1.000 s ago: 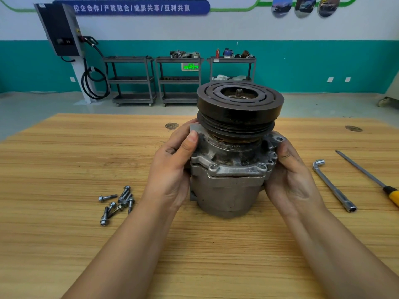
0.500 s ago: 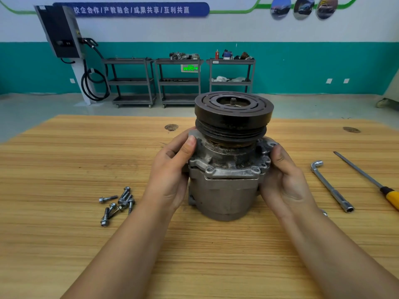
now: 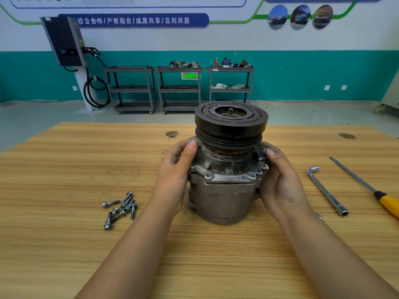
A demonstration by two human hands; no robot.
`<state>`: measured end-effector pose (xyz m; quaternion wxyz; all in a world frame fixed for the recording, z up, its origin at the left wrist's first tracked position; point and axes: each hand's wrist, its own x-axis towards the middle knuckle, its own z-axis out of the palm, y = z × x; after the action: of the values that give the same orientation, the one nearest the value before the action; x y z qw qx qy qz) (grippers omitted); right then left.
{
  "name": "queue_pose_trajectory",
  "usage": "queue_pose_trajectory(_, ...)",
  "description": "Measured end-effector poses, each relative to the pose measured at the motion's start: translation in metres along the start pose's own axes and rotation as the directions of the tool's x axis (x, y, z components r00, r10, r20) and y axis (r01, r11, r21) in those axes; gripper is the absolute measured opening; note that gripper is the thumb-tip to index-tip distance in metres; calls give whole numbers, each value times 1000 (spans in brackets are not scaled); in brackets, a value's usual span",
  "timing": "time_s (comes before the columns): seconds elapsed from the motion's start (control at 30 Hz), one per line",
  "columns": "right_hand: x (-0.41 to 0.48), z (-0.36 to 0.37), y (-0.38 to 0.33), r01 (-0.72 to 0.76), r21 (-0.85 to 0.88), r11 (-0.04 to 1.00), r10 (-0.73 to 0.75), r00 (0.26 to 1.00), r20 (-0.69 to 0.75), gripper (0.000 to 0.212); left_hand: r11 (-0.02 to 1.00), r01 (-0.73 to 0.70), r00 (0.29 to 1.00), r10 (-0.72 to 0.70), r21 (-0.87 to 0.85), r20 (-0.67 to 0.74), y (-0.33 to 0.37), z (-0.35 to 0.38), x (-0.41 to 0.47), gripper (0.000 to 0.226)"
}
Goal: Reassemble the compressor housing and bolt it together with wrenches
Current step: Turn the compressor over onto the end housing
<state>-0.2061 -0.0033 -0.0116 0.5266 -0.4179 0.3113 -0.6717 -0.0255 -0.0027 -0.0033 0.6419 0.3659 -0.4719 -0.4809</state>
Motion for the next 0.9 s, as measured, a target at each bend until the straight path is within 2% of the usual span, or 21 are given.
queue_pose_trajectory(0.1, -1, 0, 2, 38, -17, 999, -38, 999, -12, 29, 992, -78, 996, 81, 101, -30, 0, 0, -2, 49)
queue_pose_trajectory(0.2, -2, -1, 1, 60, -108, 992, -65, 997, -42, 36, 963, -165, 986, 168, 211, 5, 0, -1, -4, 48)
queue_pose_trajectory(0.37, -2, -4, 0, 102, -421, 901, -185, 969, -162, 25, 975, -160, 987, 157, 157, 33, -9, -6, 1, 45)
queue_pose_trajectory(0.5, 1, -25, -27, 36, -577, 816, -242, 928, -285, 29, 988, -124, 992, 120, 97, 39, -13, -6, 4, 28)
queue_pose_trajectory(0.53, 2, -37, -36, 12, -674, 739, -252, 932, -259, 23, 986, -133, 991, 128, 104, 48, -14, -6, 4, 26)
queue_pose_trajectory(0.57, 3, -51, -45, -26, -785, 619, -242, 944, -222, 17, 985, -137, 990, 132, 103, 54, -14, -6, 3, 24)
queue_pose_trajectory(0.63, 2, -81, -59, -136, -932, 335, -192, 959, -209, 10, 985, -146, 987, 140, 90, 77, -14, -6, 3, 22)
queue_pose_trajectory(0.7, -2, -108, -69, -238, -961, 142, -167, 951, -260, 14, 985, -150, 985, 141, 85, 103, -14, -7, 5, 22)
queue_pose_trajectory(0.77, -9, -128, -77, -308, -951, 14, -170, 937, -306, 19, 989, -140, 982, 131, 56, 135, -13, -8, 6, 24)
queue_pose_trajectory(0.83, -17, -145, -82, -343, -929, -140, -167, 933, -319, 25, 994, -109, 982, 106, 11, 155, -13, -10, 8, 39)
queue_pose_trajectory(0.9, -24, -156, -86, -381, -881, -282, -145, 924, -353, 31, 995, -99, 982, 98, -7, 162, -14, -11, 10, 45)
